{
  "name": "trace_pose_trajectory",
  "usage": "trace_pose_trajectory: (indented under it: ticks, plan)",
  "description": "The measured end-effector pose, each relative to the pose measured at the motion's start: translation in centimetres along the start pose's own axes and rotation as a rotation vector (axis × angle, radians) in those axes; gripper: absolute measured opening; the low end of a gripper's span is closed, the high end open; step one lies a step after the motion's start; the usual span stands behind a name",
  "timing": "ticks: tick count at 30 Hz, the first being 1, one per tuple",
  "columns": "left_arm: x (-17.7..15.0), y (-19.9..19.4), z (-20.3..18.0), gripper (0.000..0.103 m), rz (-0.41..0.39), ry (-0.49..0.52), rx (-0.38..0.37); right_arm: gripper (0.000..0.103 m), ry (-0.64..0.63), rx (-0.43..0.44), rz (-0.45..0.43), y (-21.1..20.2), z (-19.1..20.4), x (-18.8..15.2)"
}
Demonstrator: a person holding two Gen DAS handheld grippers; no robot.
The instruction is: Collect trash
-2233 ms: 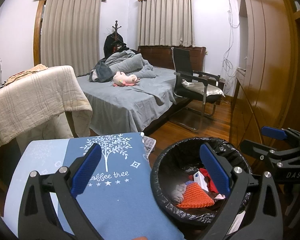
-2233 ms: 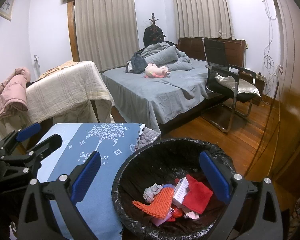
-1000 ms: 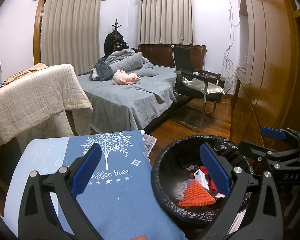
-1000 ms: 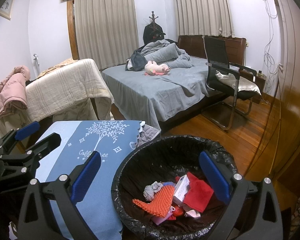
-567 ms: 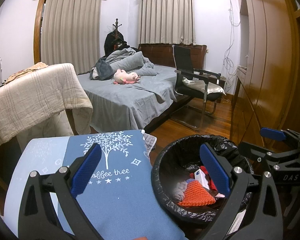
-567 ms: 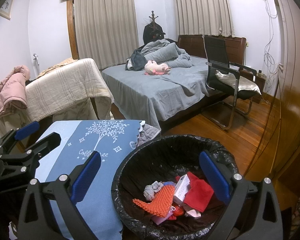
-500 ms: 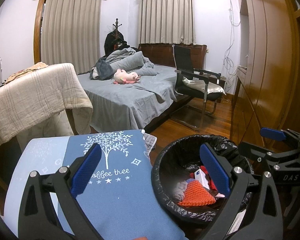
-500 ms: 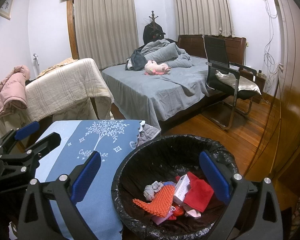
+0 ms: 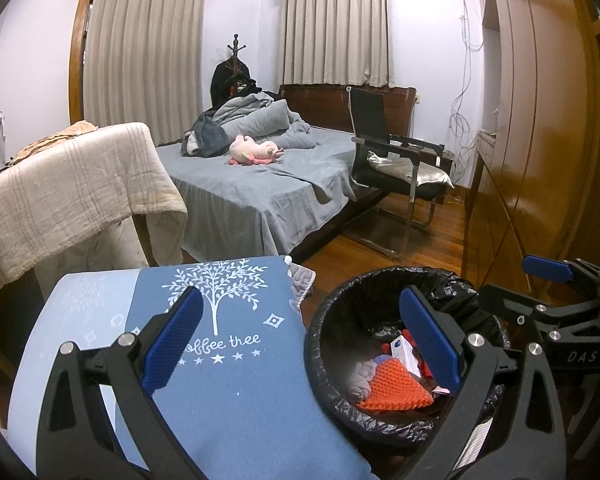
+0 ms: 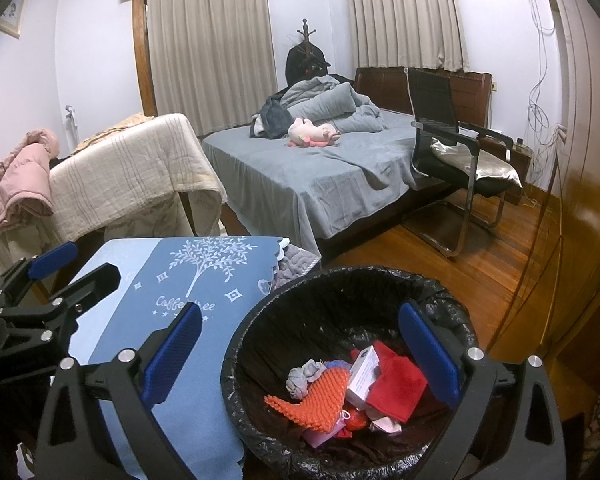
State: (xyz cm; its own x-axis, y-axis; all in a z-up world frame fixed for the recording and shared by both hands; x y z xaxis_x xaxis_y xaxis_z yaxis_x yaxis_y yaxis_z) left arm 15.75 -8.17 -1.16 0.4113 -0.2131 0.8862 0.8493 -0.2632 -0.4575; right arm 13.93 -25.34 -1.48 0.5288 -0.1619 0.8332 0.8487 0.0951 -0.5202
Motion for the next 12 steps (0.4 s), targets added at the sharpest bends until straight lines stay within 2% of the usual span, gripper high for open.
trace_pose_trajectory:
  ticks: [12]
  plan:
    - [-0.63,0.14,-0.14,0.096,0.006,0.001,0.0,0.097,-0.002,0.0,0.001,0.02,0.01,0.13]
Point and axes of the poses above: each gripper's, at about its wrist camera, not at the fingertips, and y roughly the way its jaws point, z to its left, x to its top, the point moved 8 cm from there along y, roughly the way its jaws point, and after that the axes turned 6 degrees about y, right-handed, at the moved point
